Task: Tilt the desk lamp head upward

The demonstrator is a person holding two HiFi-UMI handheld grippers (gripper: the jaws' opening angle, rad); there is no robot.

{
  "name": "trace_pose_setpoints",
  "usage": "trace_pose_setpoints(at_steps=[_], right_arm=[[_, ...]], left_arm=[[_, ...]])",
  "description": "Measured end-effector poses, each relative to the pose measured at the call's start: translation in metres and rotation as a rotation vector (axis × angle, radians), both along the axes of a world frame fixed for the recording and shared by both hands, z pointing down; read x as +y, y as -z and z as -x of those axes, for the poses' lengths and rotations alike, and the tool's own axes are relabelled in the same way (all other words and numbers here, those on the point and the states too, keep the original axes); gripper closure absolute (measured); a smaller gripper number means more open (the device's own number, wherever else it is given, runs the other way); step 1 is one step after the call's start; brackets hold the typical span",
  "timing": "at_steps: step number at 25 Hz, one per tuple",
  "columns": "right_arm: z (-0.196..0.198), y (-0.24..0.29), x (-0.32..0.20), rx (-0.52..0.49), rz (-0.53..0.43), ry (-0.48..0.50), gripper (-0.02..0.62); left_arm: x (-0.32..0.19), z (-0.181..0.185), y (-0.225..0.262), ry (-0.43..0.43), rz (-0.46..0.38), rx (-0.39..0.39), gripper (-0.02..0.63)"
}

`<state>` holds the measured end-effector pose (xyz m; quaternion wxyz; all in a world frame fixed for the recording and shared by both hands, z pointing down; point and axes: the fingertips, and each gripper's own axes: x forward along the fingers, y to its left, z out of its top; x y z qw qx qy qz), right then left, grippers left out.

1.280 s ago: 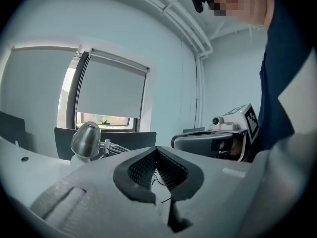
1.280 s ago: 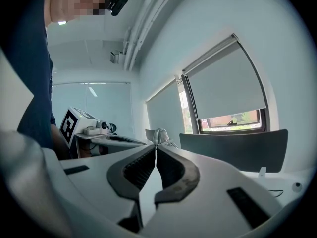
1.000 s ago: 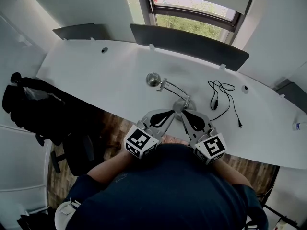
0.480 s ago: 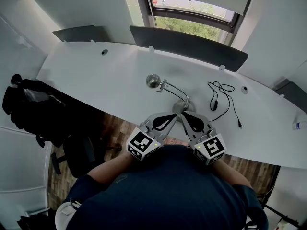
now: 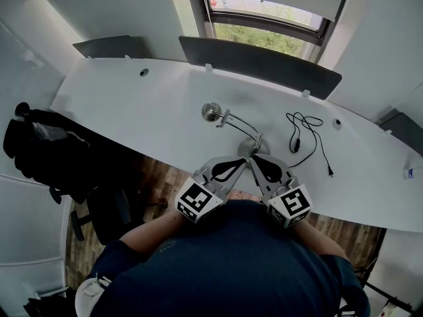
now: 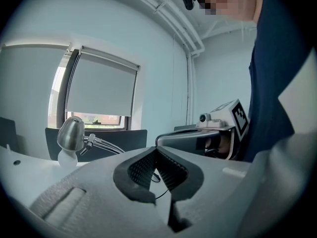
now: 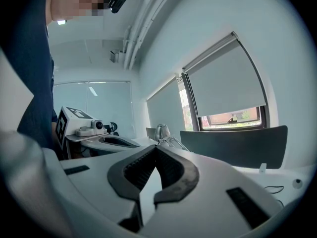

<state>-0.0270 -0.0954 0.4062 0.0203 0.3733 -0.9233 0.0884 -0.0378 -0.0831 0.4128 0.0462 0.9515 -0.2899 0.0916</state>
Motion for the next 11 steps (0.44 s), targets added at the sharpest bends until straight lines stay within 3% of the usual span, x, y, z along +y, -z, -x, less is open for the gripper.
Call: trace_pose_setpoints(at_steps=[11], right_arm=[[-0.0011,-0.0015,0.0004,-0.003,0.01,0.002,0.584]], left_arm=[[-0.0021,0.002,0.0045,0.005,-0.004,0.003,0.6]])
